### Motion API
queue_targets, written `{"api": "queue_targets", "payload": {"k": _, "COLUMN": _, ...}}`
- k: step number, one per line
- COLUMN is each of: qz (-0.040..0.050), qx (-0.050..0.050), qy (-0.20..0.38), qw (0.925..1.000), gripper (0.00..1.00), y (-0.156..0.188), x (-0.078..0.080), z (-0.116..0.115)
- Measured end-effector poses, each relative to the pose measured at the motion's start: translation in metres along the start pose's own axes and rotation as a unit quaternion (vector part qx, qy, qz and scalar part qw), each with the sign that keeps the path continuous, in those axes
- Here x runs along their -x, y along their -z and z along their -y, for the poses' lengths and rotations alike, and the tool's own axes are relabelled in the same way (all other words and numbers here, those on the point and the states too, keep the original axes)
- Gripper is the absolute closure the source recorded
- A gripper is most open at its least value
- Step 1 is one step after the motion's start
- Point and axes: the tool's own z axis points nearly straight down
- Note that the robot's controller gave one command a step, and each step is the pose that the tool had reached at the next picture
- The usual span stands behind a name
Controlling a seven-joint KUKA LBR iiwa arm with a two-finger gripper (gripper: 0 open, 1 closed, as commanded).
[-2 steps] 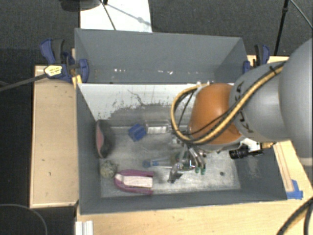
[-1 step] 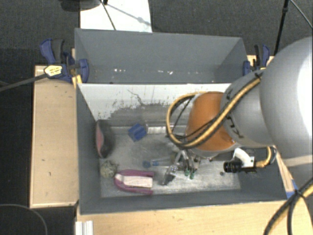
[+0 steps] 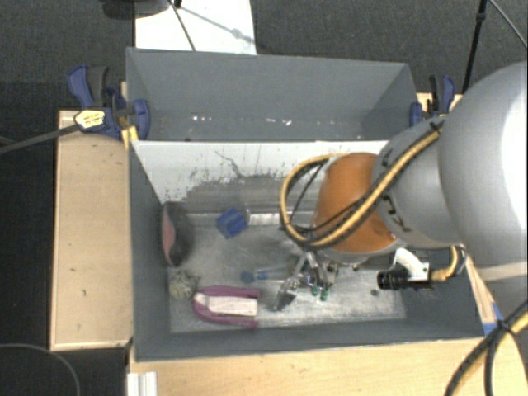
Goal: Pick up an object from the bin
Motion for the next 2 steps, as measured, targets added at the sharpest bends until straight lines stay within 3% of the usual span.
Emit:
{"api": "queue_targets", "payload": {"k": 1, "qz": 0.0024, "qx": 0.001, "qy": 0.000, "qw": 1.0000, "gripper": 1.00, "y": 0.001, "x": 0.002, "z": -0.001}}
{"api": "queue_targets", "payload": {"k": 2, "qz": 0.0016, "qx": 0.001, "qy": 0.002, "qw": 1.0000, "gripper": 1.00, "y": 0.081, "x": 0.004, "z": -0.002}}
